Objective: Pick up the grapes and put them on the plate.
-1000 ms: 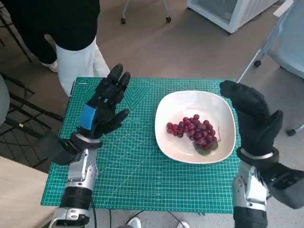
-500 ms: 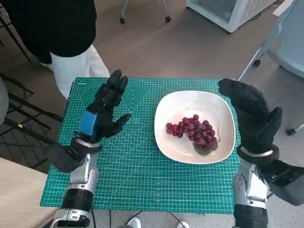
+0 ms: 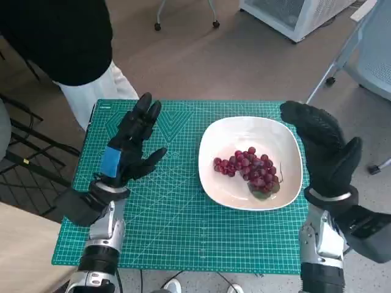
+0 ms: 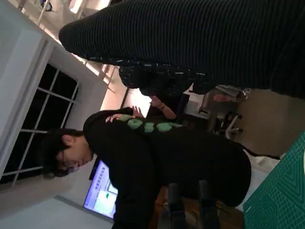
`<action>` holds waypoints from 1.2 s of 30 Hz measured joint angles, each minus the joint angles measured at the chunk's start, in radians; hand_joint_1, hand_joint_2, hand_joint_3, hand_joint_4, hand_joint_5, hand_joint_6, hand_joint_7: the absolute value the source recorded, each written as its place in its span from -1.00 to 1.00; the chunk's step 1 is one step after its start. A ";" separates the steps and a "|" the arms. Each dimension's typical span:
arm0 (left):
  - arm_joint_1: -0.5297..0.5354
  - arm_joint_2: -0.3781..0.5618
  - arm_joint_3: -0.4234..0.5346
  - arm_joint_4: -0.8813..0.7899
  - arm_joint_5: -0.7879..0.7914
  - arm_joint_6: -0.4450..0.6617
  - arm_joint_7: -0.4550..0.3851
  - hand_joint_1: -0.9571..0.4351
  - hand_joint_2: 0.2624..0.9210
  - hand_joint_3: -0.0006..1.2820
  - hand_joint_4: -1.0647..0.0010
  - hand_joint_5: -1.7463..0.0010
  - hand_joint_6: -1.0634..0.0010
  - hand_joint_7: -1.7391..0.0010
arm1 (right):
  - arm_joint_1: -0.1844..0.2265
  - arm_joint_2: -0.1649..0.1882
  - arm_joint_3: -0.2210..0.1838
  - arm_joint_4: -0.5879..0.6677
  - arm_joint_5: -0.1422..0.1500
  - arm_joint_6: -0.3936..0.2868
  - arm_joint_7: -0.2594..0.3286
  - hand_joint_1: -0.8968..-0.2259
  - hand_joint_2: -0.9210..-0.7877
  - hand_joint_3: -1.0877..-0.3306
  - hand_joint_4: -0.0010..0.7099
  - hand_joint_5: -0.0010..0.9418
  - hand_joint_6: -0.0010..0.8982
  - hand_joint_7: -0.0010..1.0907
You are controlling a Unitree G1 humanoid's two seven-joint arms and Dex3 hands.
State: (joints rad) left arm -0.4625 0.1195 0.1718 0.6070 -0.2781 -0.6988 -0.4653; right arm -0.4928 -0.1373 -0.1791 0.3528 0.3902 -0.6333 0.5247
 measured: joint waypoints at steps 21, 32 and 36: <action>0.037 -0.031 0.000 -0.010 -0.002 -0.003 0.006 0.00 1.00 -0.55 0.48 0.99 0.40 0.97 | 0.000 -0.004 0.001 0.016 -0.005 -0.020 0.005 0.14 -1.00 0.28 -0.23 -0.99 -0.75 -0.43; 0.045 -0.042 -0.001 -0.014 -0.001 -0.007 0.016 -0.01 1.00 -0.55 0.47 0.99 0.39 0.98 | 0.004 -0.004 0.009 0.015 -0.001 -0.012 0.018 0.13 -1.00 0.28 -0.23 -0.99 -0.77 -0.41; 0.046 -0.045 -0.001 -0.020 -0.001 -0.008 0.016 -0.01 1.00 -0.55 0.47 0.99 0.39 0.98 | 0.004 -0.004 0.009 0.015 0.000 -0.010 0.022 0.12 -1.00 0.28 -0.23 -0.99 -0.77 -0.40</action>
State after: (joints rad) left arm -0.4164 0.0749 0.1705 0.5870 -0.2796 -0.7071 -0.4493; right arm -0.4890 -0.1409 -0.1704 0.3675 0.3903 -0.6429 0.5462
